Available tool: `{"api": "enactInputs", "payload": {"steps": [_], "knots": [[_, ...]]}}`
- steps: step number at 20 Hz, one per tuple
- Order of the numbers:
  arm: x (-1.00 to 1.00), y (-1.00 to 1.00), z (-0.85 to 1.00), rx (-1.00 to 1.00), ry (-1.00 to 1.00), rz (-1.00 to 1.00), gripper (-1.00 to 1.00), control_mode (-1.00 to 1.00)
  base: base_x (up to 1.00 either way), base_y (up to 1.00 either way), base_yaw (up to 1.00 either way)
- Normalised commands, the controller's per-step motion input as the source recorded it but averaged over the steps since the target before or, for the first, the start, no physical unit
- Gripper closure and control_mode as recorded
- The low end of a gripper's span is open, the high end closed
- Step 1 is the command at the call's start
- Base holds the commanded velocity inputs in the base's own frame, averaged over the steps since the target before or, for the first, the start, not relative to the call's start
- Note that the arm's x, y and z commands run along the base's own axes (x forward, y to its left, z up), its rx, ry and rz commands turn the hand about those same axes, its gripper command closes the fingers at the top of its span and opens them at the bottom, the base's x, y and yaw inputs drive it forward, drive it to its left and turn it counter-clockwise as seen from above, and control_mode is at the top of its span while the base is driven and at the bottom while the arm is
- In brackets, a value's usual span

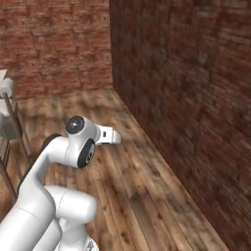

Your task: Place the large bottle from the dining counter next to the other large bottle outside the sink, and place the small bottle from the dining counter next to the other small bottle inside the sink.

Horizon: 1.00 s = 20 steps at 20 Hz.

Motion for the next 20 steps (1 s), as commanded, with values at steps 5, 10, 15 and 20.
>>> {"api": "enactInputs", "payload": {"steps": [5,10,15,20], "knots": [[0.0,0.0,0.0,0.0,0.0,0.0,-1.0,1.0,1.0,0.32,0.38],[0.0,0.0,0.0,0.0,0.0,0.0,-1.0,1.0,0.74,0.41,0.61],[0.0,0.0,0.0,0.0,0.0,0.0,-1.0,1.0,0.39,0.03,0.67],[0.0,0.0,0.0,0.0,0.0,0.0,-1.0,1.0,0.09,-0.46,0.62]]}}
